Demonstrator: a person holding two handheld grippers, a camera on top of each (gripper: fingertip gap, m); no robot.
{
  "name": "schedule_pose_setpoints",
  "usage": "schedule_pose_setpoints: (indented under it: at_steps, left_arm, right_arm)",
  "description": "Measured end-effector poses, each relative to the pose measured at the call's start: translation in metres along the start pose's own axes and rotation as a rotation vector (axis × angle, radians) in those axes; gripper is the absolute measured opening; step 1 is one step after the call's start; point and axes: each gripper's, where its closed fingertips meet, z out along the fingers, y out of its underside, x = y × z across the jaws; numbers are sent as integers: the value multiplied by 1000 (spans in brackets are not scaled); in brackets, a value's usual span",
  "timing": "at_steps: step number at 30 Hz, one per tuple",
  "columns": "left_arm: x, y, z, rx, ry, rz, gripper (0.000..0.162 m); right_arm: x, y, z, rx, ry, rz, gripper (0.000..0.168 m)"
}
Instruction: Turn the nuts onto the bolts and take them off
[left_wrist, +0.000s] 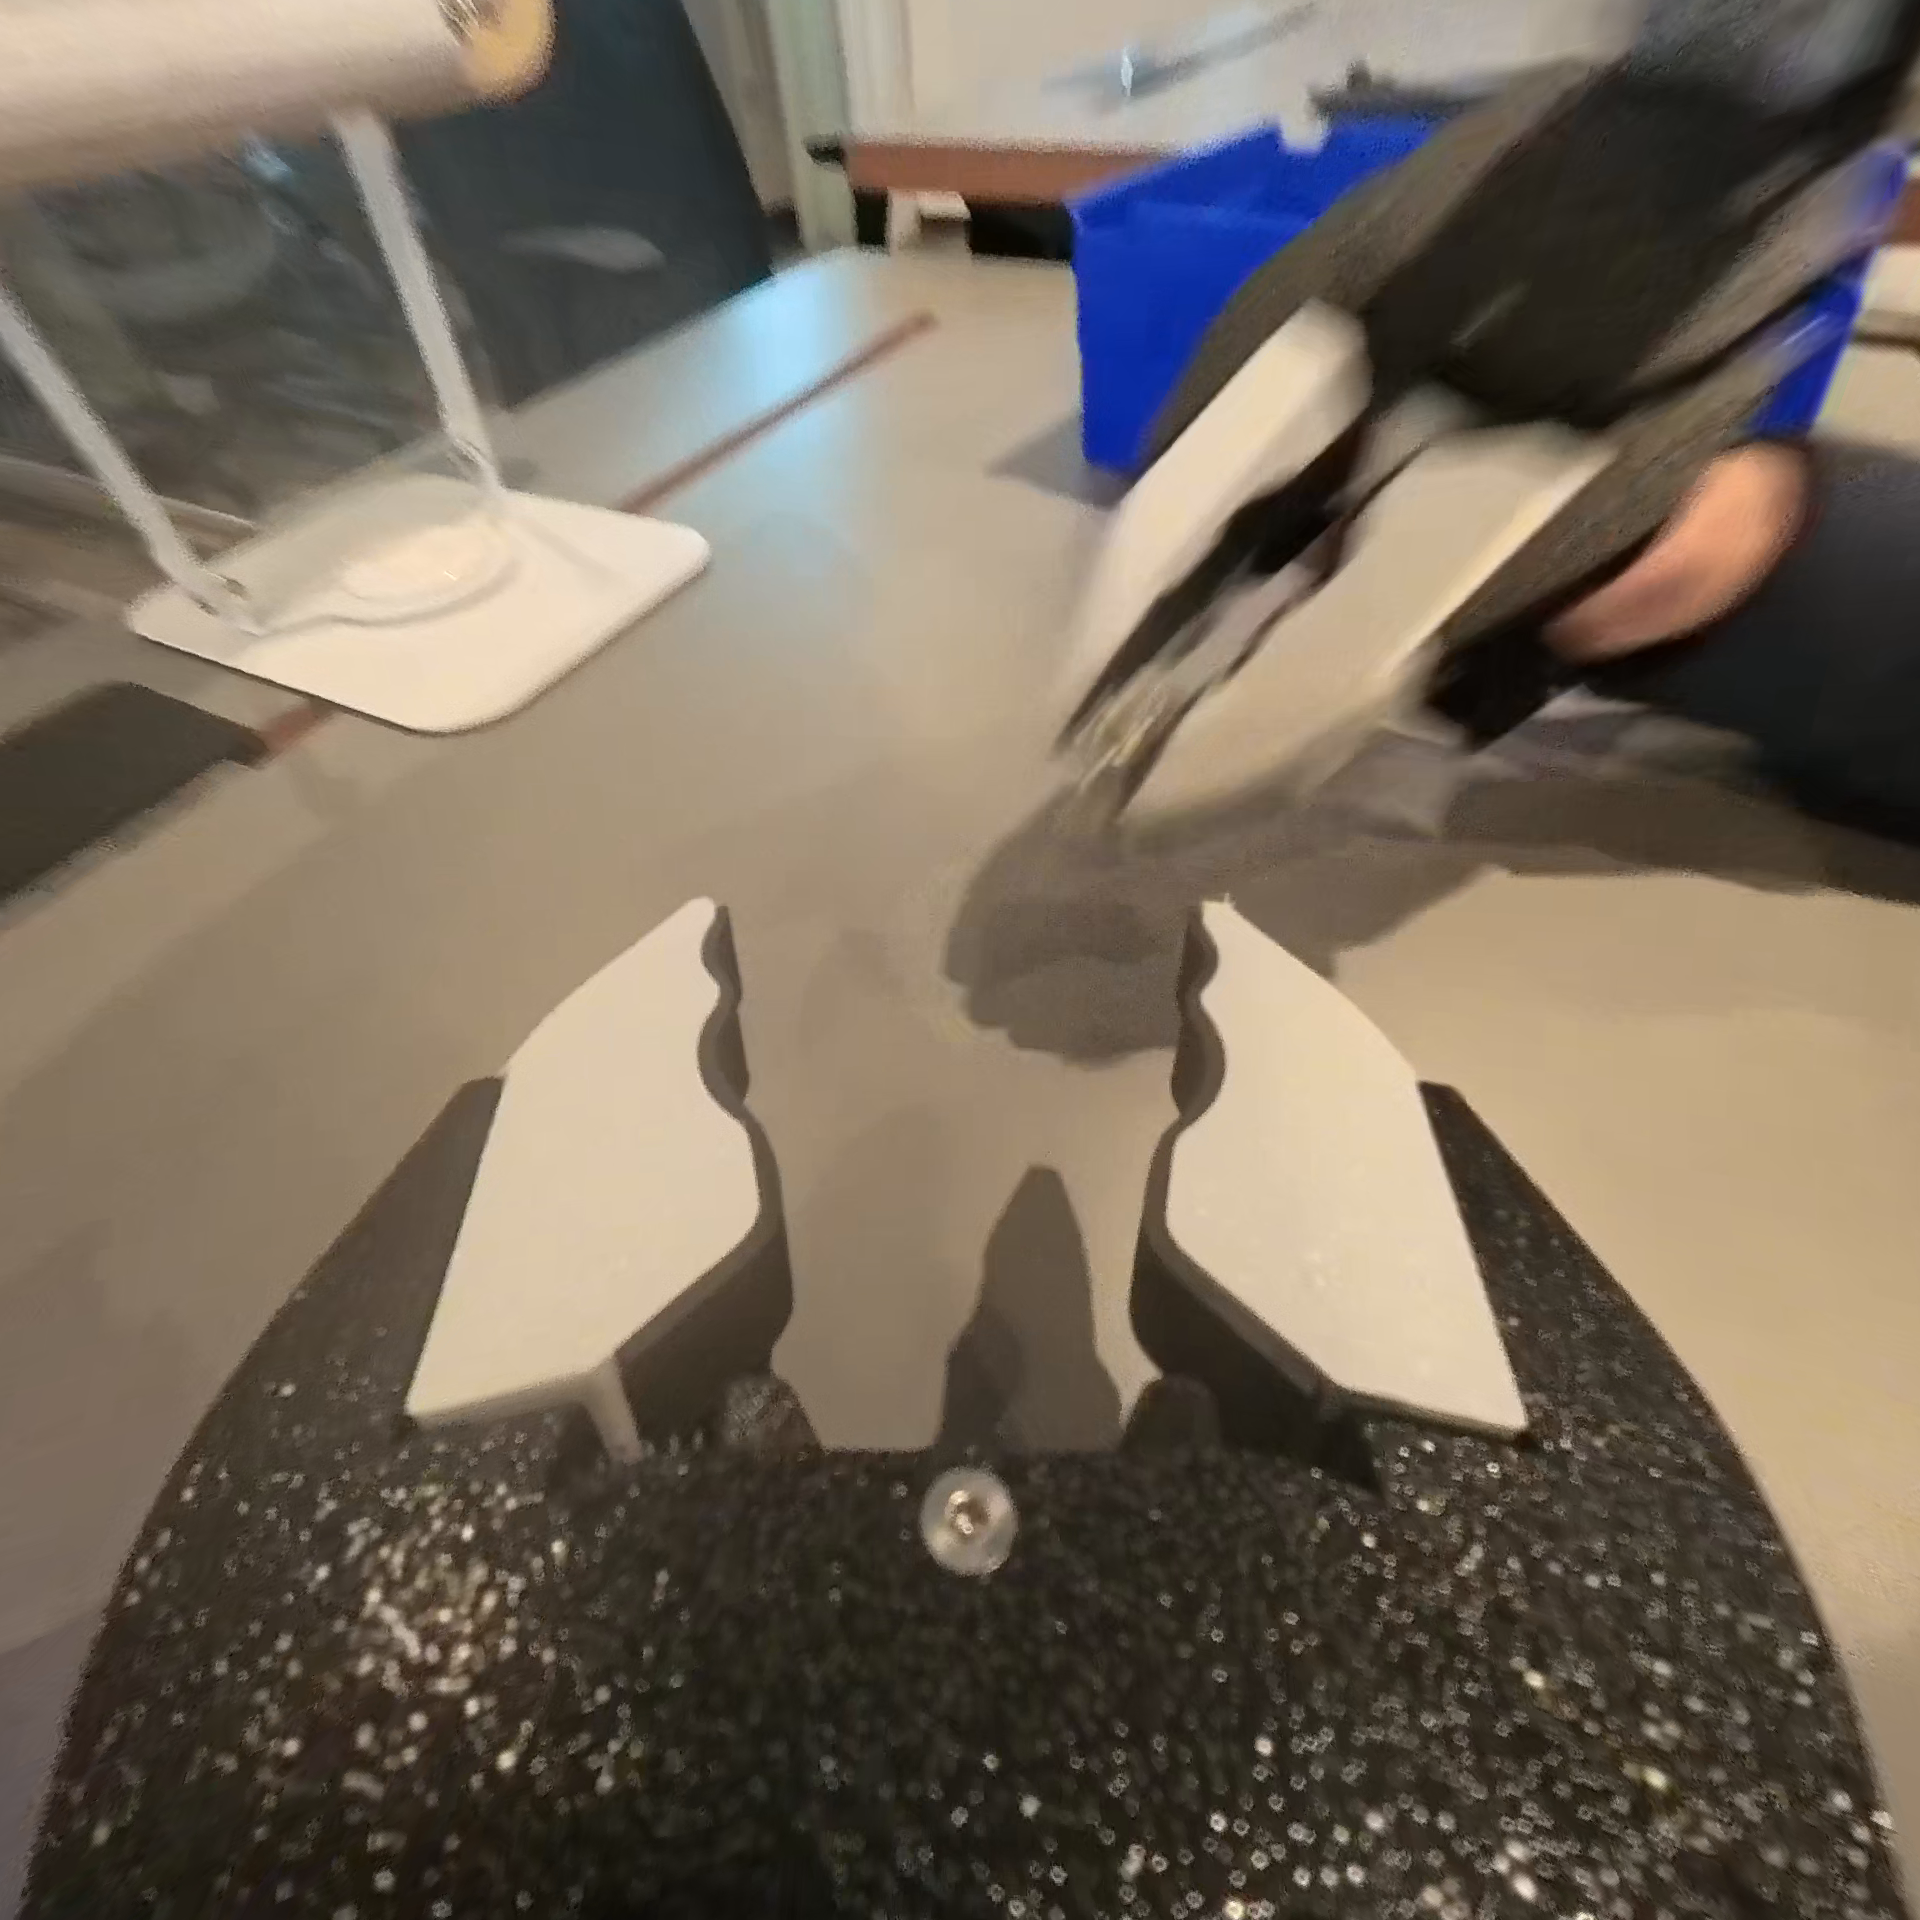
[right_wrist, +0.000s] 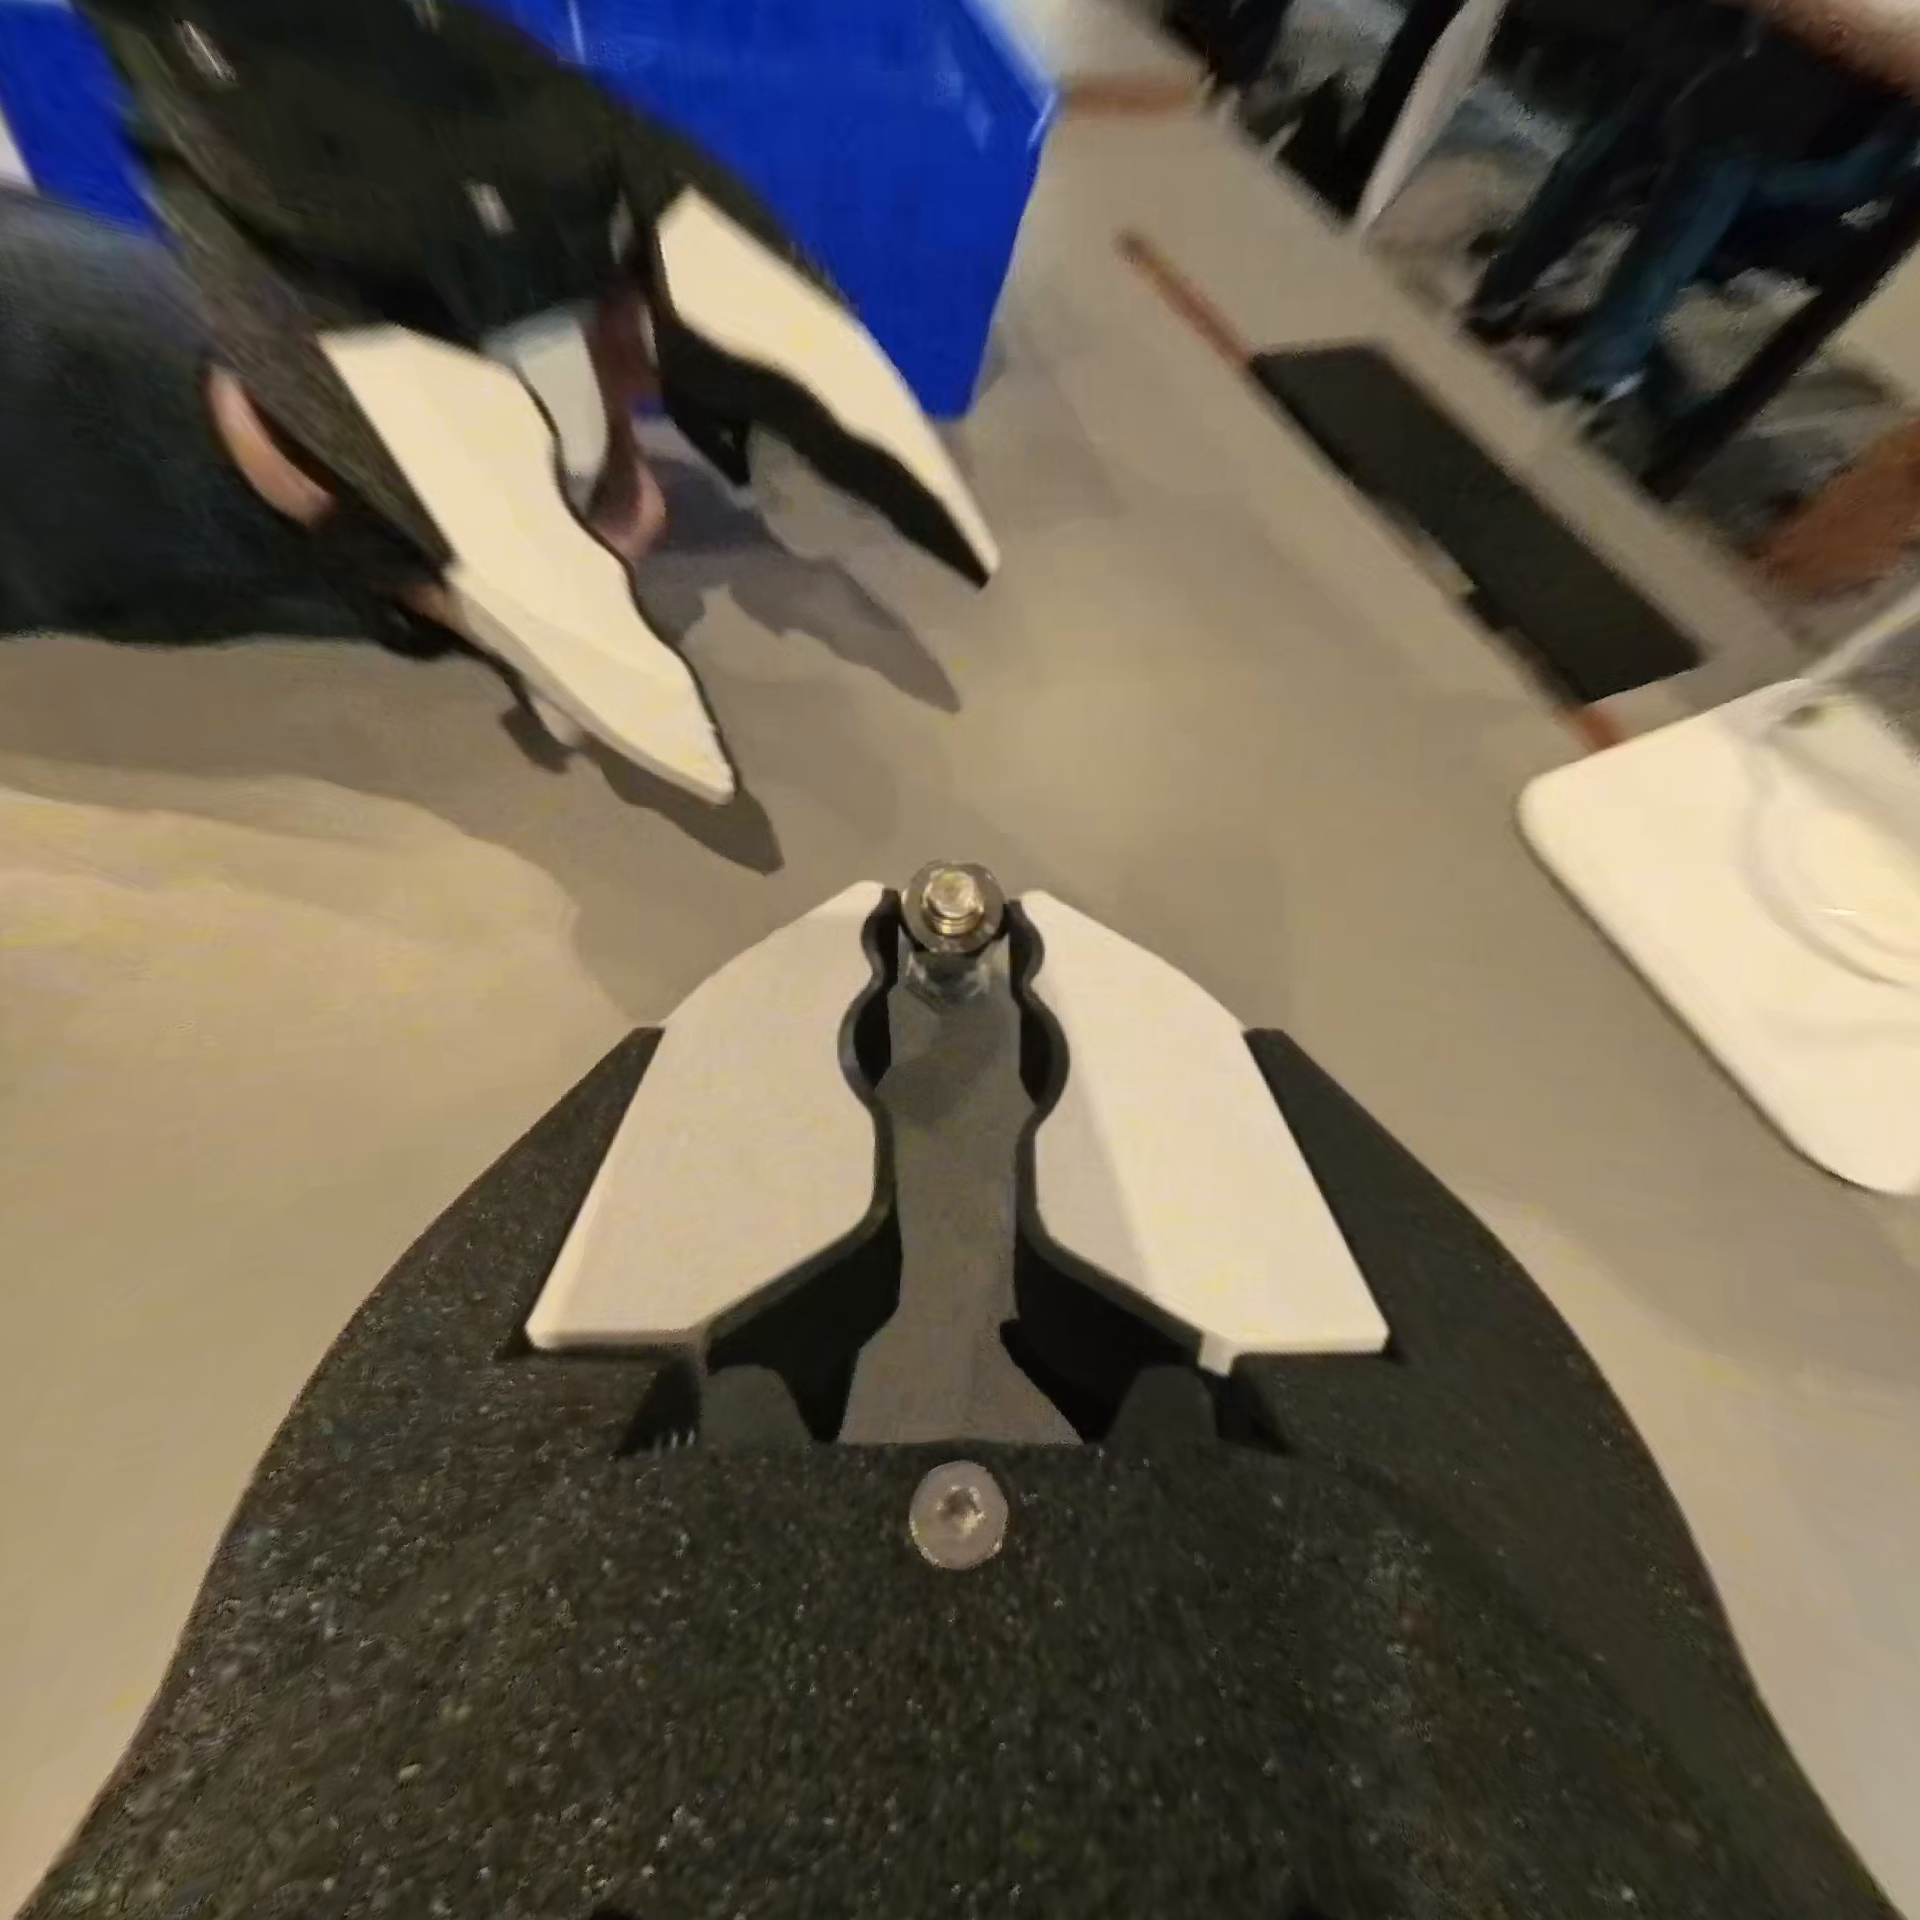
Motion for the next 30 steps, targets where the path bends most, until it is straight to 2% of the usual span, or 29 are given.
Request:
schedule_pose_setpoints:
  at_steps: [3, 5, 8, 11, 14, 18, 25, 30]
  left_arm:
    - [-3, -2, -2, 20, -25, 5, 81]
    - [-4, 2, 0, 16, -31, 2, 81]
    - [-3, 10, 5, 11, -28, -10, 81]
    - [-3, 11, 9, 30, -47, -15, 80]
    - [-4, 2, 6, 95, -91, 31, 78]
    - [-5, -2, 3, 131, -116, 59, 78]
    - [-8, -2, 2, 129, -158, 88, 74]
    - [-6, -1, 2, 122, -169, 122, 73]
  right_arm:
    - [10, -21, -77, 74, 182, -10, 20]
    - [27, -16, -137, 71, 358, -15, 20]
    - [62, 25, -223, 18, 588, 65, 20]
    - [96, 94, -270, -102, 653, 218, 19]
    - [123, 148, -277, -193, 638, 299, 20]
    - [145, 185, -268, -314, 612, 331, 20]
    - [164, 224, -249, -416, 567, 402, 20]
    - [166, 232, -246, -415, 571, 426, 24]
